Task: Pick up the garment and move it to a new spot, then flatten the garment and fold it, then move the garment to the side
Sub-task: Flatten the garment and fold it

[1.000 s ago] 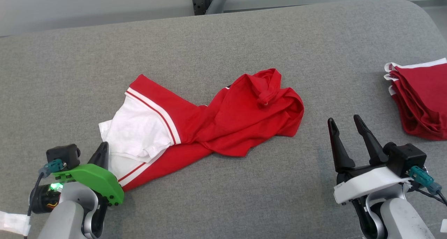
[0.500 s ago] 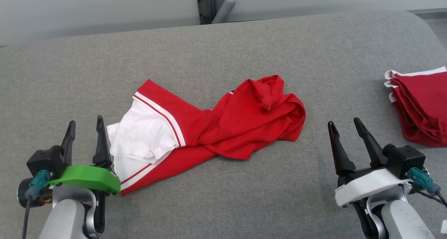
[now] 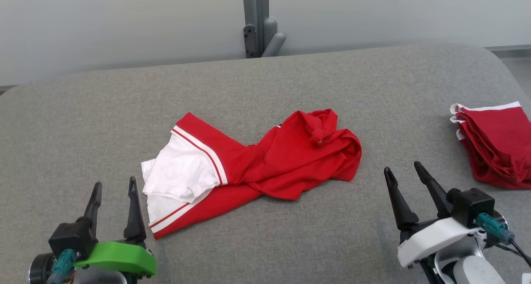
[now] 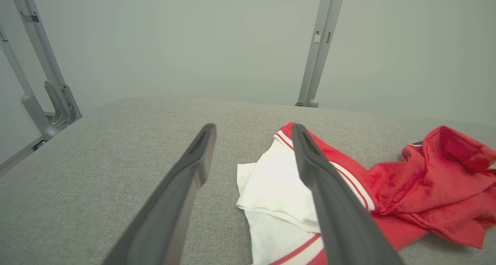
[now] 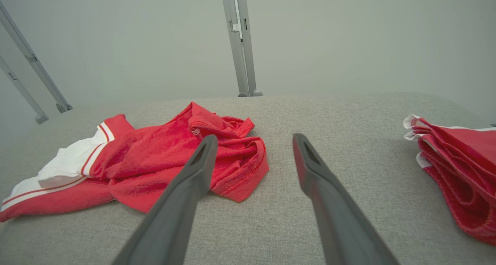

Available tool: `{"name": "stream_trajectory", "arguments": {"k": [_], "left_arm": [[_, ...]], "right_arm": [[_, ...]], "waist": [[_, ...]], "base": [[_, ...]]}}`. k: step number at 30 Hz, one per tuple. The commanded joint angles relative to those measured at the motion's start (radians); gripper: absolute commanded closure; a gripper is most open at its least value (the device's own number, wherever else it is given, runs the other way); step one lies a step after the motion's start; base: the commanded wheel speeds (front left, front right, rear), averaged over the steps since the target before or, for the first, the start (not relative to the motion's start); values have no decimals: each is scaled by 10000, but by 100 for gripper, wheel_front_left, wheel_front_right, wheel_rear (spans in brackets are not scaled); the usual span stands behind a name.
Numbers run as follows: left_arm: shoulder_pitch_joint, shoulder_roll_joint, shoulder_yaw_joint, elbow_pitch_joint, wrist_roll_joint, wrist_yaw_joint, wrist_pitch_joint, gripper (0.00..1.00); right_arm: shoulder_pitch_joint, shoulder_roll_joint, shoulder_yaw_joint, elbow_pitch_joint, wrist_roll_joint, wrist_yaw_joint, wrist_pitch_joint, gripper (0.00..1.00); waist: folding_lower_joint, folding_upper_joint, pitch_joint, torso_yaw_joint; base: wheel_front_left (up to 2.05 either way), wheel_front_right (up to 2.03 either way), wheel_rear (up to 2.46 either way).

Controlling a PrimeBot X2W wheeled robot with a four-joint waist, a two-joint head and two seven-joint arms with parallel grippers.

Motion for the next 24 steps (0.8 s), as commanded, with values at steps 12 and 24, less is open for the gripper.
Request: {"name": "stream_trajectory", "arguments": {"k": [12,24], "left_arm": [[982,237,-115,-731,-18,259,509,0],[899,301,-212,-873,-63,300,631,0]], "right_arm": [[564,-28,-132,-358,-47,-11,288,0],[674,41,-242,-475,50,-11,365,0]], "waist": [[0,0,-550,-12],[0,0,-540,74]], "base": [[0,0,0],[0,0,0]]}}
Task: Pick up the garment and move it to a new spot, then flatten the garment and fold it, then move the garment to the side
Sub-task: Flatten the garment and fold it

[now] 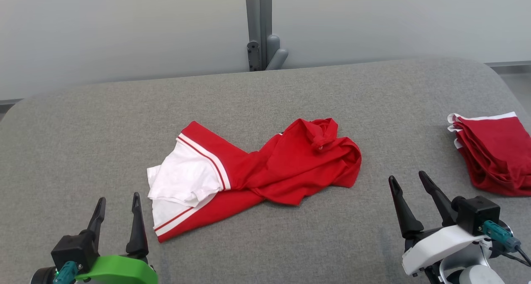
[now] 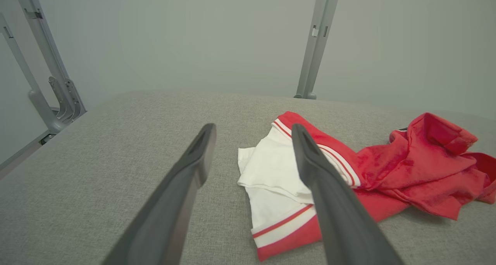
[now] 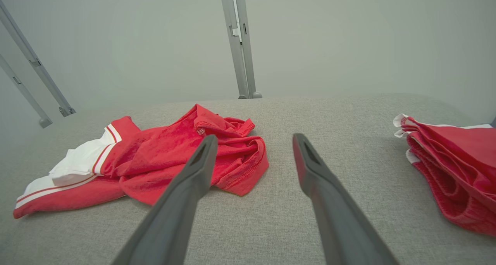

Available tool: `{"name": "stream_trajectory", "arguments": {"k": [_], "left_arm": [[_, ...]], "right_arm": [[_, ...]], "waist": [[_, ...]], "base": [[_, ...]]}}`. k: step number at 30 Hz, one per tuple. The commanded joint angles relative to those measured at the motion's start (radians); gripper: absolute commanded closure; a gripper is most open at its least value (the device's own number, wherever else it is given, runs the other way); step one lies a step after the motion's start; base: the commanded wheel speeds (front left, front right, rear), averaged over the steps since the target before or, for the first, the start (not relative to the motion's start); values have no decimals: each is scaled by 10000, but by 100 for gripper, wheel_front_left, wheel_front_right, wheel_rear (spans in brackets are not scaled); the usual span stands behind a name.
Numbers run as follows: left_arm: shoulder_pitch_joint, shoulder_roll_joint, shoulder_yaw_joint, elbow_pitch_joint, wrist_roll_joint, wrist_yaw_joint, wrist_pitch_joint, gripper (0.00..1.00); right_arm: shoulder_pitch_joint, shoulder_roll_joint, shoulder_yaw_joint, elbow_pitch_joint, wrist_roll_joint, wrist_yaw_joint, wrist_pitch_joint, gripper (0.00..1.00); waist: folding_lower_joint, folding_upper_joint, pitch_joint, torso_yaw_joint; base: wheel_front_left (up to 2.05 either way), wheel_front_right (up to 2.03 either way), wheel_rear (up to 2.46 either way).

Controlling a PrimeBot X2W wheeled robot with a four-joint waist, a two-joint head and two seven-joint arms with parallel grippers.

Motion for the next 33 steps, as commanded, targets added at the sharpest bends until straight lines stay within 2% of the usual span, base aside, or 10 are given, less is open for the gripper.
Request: {"name": "stream_trajectory", "arguments": {"k": [1,6,12,18,28,29,30,33], "left_arm": [[-64,53,-28,-54,2,34,29,0],[-398,96,-224,-185,36,-154,222,0],[-988,-84,-1109,44,-67,-802,1092,0],[-1638,-325,-1734,1103,-391,-1383,1906,0],[-2548,-396,-1742,2604,-471,-1638,1693,0],[-2623,-402,-1733,2682,-460,-1655,1625,63],[-2684,-397,-1726,2742,-437,-1666,1554,100],[-2851,-406,-1749,2939,-392,-1694,1402,100]], "right_arm": [[114,3,-39,-64,26,-11,17,0],[59,3,-40,-116,5,-11,69,0],[-189,14,84,-192,15,-11,86,0],[-623,-41,408,-159,138,-11,3,0],[-1110,-110,543,92,280,-11,-203,0],[-1135,-110,587,121,292,-11,-209,0],[-1164,-122,620,159,301,-11,-218,0],[-1394,-157,785,267,348,-11,-241,0]], "waist": [[0,0,4,35],[0,0,91,74],[0,0,524,29],[0,0,1302,-307],[0,0,2008,-566],[0,0,2032,-563],[0,0,2058,-558],[0,0,2119,-530]], "base": [[0,0,0],[0,0,0],[0,0,0],[0,0,0],[0,0,0],[0,0,0],[0,0,0],[0,0,0]]}}
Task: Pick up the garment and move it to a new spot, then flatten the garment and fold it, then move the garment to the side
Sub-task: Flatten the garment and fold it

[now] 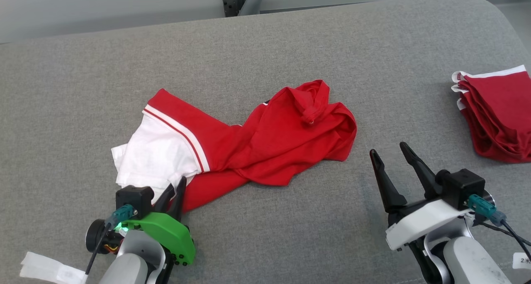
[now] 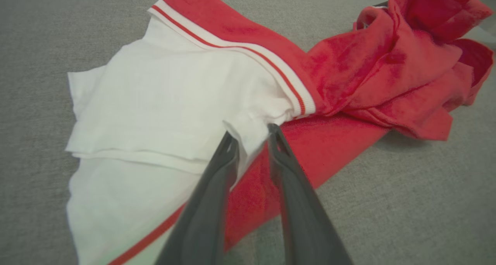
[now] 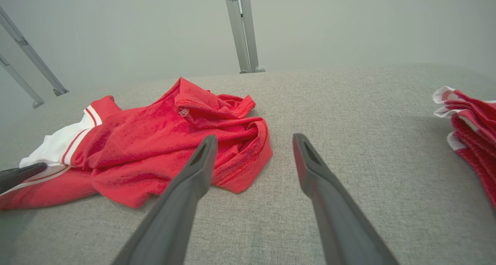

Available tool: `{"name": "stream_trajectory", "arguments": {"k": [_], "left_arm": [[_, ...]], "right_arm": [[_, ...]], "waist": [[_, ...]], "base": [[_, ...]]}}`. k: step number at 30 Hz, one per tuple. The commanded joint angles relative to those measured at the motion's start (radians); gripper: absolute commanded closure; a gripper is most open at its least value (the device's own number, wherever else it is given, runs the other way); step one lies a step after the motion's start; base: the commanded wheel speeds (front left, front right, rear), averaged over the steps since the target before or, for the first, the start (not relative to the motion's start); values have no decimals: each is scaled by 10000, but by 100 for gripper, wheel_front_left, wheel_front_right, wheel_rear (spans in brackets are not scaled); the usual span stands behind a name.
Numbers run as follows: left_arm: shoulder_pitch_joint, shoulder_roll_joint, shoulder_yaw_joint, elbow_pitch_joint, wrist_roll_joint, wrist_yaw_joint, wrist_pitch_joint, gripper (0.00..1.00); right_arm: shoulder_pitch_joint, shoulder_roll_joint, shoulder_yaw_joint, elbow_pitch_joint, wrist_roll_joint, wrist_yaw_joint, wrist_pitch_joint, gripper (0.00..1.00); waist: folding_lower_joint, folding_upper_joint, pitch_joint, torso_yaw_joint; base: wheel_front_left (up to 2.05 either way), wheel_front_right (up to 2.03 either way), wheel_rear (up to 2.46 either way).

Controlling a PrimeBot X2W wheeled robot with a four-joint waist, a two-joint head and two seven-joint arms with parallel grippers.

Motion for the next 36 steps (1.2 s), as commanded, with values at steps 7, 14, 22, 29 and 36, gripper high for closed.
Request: {"name": "stream_trajectory", "arguments": {"k": [7,14,22,29,36], "left_arm": [[-518,-8,-88,79,133,-70,-275,100],[-1050,-146,-377,-30,327,-179,-290,100],[-1354,-294,-516,-104,408,-173,-547,100],[-1574,-247,-468,-378,586,8,-1050,100],[-2100,287,-159,-1852,1157,498,-1438,100]], "right_arm": [[-1306,-206,901,600,299,-12,-89,0],[-2727,-404,1950,1824,575,-12,-385,0],[-3899,-466,2491,3212,254,-12,-665,0],[-4446,-682,2165,3786,-183,-13,-918,100],[-4238,-1192,896,1880,-261,-13,-905,100]], "waist": [[0,0,232,209],[0,0,750,788],[0,0,1150,1147],[0,0,1222,1342],[0,0,914,1240]], "base": [[0,0,0],[0,0,0],[0,0,0],[0,0,0],[0,0,0]]}}
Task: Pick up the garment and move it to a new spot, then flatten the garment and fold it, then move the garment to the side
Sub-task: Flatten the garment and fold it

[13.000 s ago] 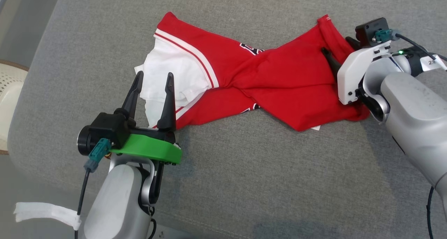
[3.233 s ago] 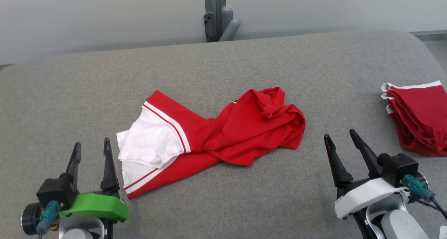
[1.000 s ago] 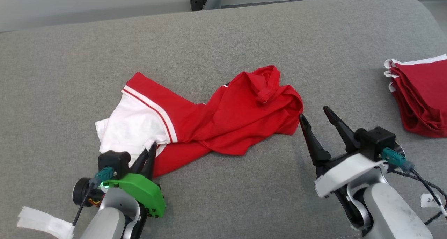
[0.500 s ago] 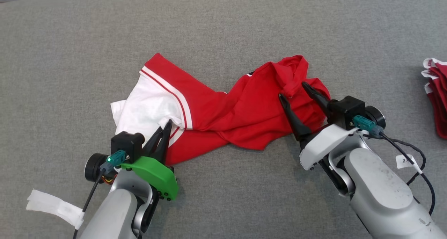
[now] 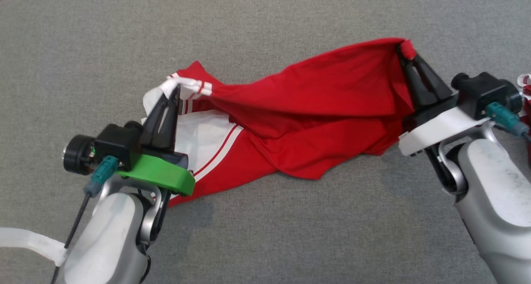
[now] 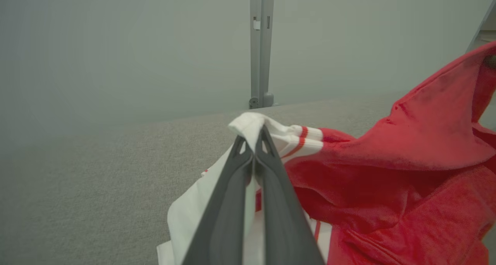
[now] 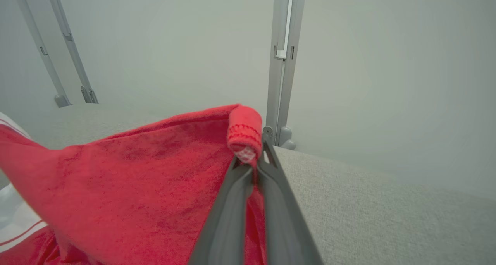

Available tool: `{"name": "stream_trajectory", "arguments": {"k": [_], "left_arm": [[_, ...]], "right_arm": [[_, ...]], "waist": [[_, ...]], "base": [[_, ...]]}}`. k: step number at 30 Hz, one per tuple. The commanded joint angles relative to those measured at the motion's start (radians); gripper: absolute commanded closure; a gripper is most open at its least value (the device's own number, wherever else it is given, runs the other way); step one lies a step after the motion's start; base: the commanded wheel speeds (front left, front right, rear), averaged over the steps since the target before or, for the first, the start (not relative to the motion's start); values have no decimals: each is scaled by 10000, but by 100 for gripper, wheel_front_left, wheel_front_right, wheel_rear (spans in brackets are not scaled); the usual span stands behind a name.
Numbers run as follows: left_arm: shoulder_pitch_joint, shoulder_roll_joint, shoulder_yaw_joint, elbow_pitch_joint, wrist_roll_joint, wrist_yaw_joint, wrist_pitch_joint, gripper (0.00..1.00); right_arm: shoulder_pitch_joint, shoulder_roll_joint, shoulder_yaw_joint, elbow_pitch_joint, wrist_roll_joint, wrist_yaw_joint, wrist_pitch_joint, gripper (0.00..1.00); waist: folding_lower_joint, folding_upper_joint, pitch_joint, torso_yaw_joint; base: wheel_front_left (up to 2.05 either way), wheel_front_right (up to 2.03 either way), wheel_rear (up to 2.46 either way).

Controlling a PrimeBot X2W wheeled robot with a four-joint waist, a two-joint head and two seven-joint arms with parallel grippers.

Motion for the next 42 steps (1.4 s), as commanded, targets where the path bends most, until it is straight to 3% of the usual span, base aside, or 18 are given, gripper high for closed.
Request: {"name": "stream_trajectory", "arguments": {"k": [1,9,22,35,42], "left_arm": [[-309,187,154,-377,153,124,-31,100],[-1245,578,711,-2217,417,650,264,100],[-2893,1594,935,-5089,1277,796,2052,100],[-2982,1660,894,-5321,995,812,2729,100],[-4642,1252,1020,-3168,422,216,2023,100]], "right_arm": [[25,-217,-271,-500,-29,-15,114,100],[-201,-781,-1605,-2669,243,-17,842,100],[-43,-1014,-2920,-5732,447,-17,2256,100],[16,-890,-3043,-5560,966,-17,2629,100],[-2175,-1229,-2026,-3540,1666,-17,2005,100]], "waist": [[-1,-1,-191,-110],[-1,-1,-802,-249],[-1,-1,-1602,-539],[-1,-1,-1307,-685],[-1,-1,-75,-704]], "base": [[0,0,0],[0,0,0],[0,0,0],[0,0,0],[0,0,0]]}}
